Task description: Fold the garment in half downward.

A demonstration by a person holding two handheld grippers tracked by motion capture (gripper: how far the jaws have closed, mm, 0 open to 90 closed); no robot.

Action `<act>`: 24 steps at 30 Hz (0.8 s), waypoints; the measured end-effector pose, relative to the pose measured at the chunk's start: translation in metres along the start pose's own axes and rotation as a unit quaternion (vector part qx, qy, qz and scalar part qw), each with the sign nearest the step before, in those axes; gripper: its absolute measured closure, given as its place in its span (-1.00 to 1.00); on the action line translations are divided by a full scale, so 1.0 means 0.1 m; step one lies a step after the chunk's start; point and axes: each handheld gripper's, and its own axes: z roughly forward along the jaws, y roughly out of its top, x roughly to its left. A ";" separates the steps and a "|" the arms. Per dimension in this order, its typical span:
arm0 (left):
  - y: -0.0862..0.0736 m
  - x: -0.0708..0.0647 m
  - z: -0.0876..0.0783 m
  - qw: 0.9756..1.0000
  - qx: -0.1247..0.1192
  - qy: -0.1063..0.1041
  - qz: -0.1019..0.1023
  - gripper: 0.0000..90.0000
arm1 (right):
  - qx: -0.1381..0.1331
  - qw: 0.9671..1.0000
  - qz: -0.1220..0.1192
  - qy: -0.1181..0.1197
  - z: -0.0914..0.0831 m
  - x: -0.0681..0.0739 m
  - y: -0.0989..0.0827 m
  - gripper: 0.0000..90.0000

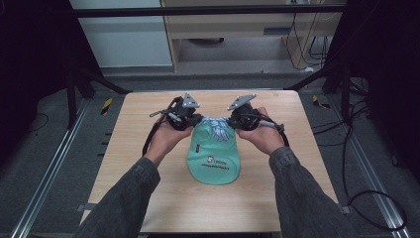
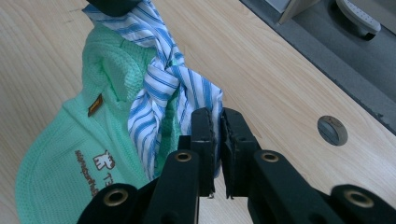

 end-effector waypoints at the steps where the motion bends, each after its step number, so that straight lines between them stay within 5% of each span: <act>1: 0.00 0.00 0.00 1.000 0.000 0.000 0.000 0.93 | 0.001 1.000 0.000 -0.002 0.00 0.00 0.00 0.87; 14: -0.01 -0.01 0.11 1.000 0.001 0.003 0.002 0.92 | 0.007 1.000 -0.001 -0.010 0.07 -0.06 -0.01 0.87; 24: -0.15 -0.10 0.15 1.000 0.004 0.002 0.012 0.92 | 0.007 1.000 -0.007 -0.007 0.13 0.03 -0.12 0.87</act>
